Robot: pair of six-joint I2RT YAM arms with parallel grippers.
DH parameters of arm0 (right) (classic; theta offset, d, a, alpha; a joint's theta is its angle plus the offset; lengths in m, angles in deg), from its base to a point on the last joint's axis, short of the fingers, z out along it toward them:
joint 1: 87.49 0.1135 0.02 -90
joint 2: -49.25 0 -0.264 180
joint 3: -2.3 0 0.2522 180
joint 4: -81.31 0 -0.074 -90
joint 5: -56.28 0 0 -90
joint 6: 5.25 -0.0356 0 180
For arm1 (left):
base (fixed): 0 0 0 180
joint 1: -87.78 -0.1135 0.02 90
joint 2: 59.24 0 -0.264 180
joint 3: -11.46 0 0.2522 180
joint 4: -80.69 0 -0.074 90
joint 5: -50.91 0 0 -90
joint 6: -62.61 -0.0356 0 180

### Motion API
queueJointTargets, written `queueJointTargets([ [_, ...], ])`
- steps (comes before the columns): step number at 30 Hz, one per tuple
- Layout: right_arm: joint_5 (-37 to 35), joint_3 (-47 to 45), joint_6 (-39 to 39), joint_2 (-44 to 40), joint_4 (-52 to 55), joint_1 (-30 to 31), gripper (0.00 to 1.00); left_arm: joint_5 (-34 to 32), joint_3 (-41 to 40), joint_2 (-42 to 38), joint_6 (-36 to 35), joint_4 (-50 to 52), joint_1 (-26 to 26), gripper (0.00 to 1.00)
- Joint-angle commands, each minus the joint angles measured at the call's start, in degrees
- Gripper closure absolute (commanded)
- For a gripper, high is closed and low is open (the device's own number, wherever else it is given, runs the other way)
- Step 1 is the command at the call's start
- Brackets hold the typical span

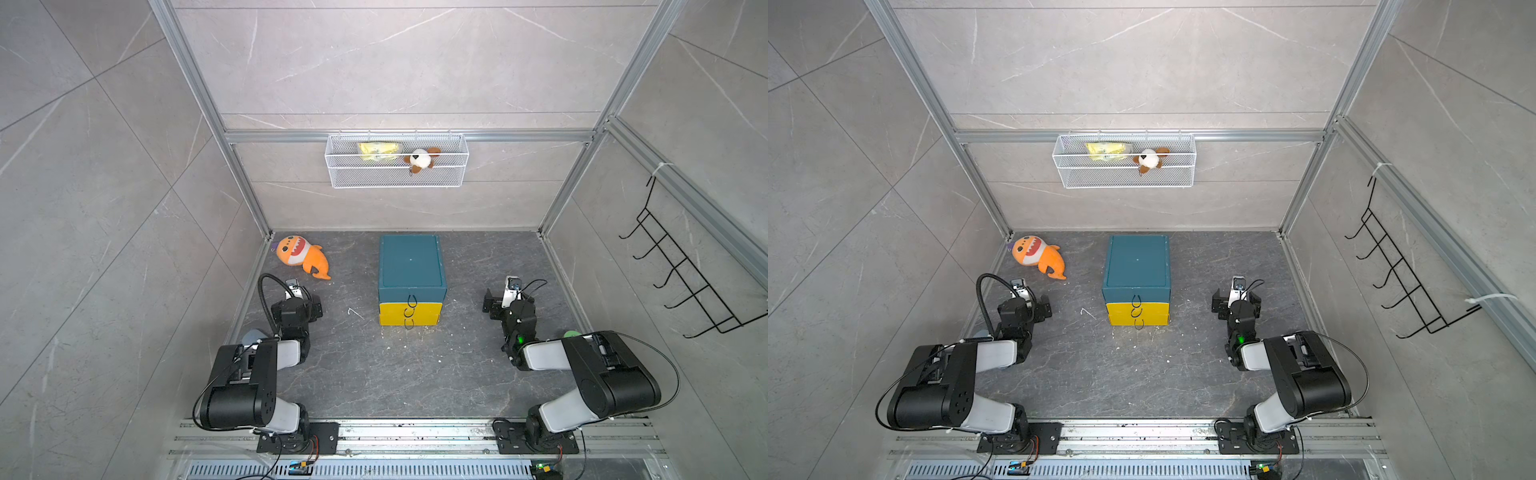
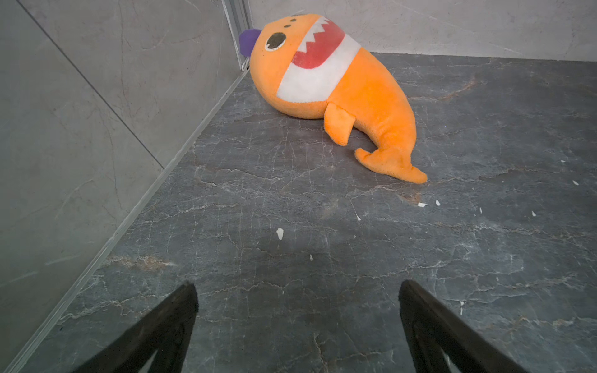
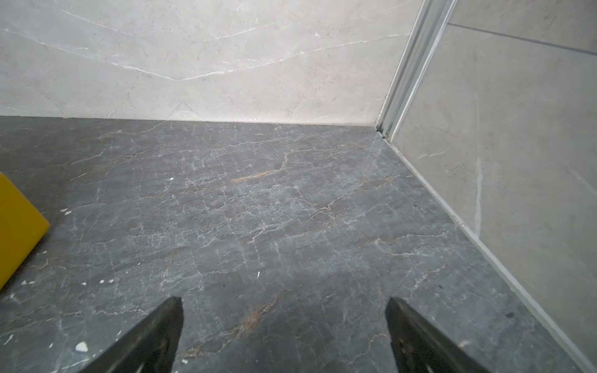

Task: Place the umbrella in the drawer by color
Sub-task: Reset both arms

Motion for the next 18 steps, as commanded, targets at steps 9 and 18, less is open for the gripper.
queueJointTargets([
  [9,1.04,0.22,-1.30,-0.55,2.21,-0.01,0.00,0.50,0.94,0.05,1.14,-1.11,-0.14,0.00],
  [18,1.22,0.49,-1.40,-0.47,2.83,-0.07,0.00,0.58,0.82,0.05,1.15,-1.21,-0.14,0.00],
])
